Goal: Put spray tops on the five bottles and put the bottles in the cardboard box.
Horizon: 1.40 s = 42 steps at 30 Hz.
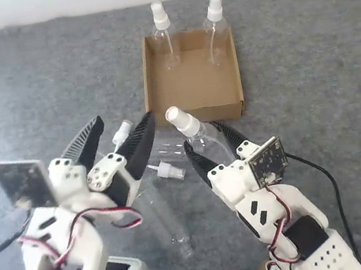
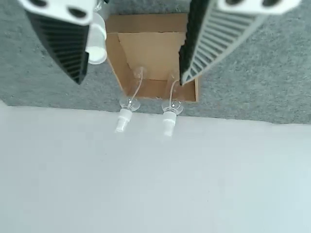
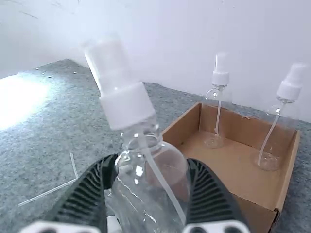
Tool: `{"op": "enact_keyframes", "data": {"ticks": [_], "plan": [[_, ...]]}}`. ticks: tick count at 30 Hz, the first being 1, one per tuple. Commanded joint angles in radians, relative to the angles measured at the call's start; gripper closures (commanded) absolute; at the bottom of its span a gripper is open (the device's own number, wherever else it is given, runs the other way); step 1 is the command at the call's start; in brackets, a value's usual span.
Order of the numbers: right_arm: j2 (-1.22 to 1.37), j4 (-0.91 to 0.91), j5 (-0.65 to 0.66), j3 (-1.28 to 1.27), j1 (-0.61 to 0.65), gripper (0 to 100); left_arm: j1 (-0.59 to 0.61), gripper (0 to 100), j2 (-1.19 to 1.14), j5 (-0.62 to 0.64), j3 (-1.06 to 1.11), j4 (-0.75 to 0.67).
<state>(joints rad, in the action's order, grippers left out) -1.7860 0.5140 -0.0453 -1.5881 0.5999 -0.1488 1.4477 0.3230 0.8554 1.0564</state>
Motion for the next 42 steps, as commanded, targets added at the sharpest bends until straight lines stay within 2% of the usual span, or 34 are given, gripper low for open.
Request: {"op": "enact_keyframes", "data": {"ticks": [1, 5, 11, 15, 22, 29, 35, 42], "plan": [[-0.024, -0.027, -0.005, 0.020, -0.010, 99.2, 0.003, 72, 0.003, 0.014, 0.036, -0.077], [-0.024, -0.027, -0.005, 0.020, -0.010, 99.2, -0.028, 72, 0.003, 0.011, 0.087, -0.114], [-0.027, -0.027, -0.005, 0.021, -0.010, 99.2, -0.146, 72, 0.003, -0.058, 0.154, -0.147], [-0.027, -0.027, -0.005, 0.021, -0.010, 99.2, -0.170, 72, 0.002, -0.063, 0.168, -0.153], [-0.025, -0.027, -0.005, 0.021, -0.010, 99.2, -0.164, 72, 0.011, -0.058, 0.140, -0.143], [-0.025, -0.027, -0.005, 0.020, -0.010, 99.2, -0.150, 72, 0.011, -0.021, 0.024, -0.049], [-0.025, -0.027, -0.005, 0.021, -0.010, 99.2, -0.011, 72, 0.009, 0.014, 0.064, -0.112], [-0.027, -0.027, -0.005, 0.021, -0.010, 99.2, -0.077, 72, 0.003, -0.015, 0.157, -0.178]]}}
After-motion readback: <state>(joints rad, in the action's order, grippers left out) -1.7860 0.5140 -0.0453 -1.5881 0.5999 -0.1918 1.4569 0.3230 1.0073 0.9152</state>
